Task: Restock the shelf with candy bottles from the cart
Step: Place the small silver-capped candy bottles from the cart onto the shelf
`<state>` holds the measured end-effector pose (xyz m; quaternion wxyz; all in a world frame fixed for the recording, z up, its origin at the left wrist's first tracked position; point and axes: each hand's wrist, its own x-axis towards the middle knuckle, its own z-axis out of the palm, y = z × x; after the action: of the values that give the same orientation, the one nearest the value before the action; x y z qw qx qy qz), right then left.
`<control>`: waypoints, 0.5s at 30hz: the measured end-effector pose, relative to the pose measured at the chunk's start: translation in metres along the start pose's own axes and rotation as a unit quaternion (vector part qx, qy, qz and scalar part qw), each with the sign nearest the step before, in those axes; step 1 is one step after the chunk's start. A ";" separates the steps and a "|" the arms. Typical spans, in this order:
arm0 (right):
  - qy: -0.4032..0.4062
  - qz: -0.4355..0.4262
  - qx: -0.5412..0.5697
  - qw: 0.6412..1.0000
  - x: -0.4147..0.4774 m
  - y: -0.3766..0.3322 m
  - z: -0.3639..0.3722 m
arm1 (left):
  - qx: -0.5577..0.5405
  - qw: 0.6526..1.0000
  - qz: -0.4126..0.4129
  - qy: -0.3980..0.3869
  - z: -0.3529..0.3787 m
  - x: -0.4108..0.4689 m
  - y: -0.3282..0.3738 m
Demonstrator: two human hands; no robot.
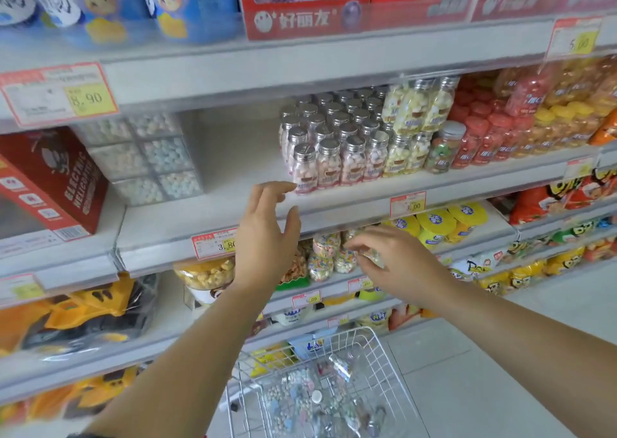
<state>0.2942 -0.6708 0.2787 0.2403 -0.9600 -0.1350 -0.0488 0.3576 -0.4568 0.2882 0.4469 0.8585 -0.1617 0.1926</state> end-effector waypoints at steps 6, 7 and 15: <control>-0.167 0.092 -0.001 0.982 -0.062 0.051 0.080 | 0.015 0.993 -0.092 -0.079 0.041 -0.116 -0.042; -0.185 0.107 0.003 0.977 -0.069 0.058 0.092 | 0.016 0.988 -0.124 -0.088 0.048 -0.134 -0.050; -0.357 0.164 0.030 0.919 -0.117 0.133 0.237 | 0.041 0.933 -0.319 -0.160 0.119 -0.292 -0.126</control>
<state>0.2263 -0.6983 -0.0078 0.2095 -0.9147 -0.0543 0.3412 0.1808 -0.4561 -0.0020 0.4175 0.9018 0.0598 -0.0938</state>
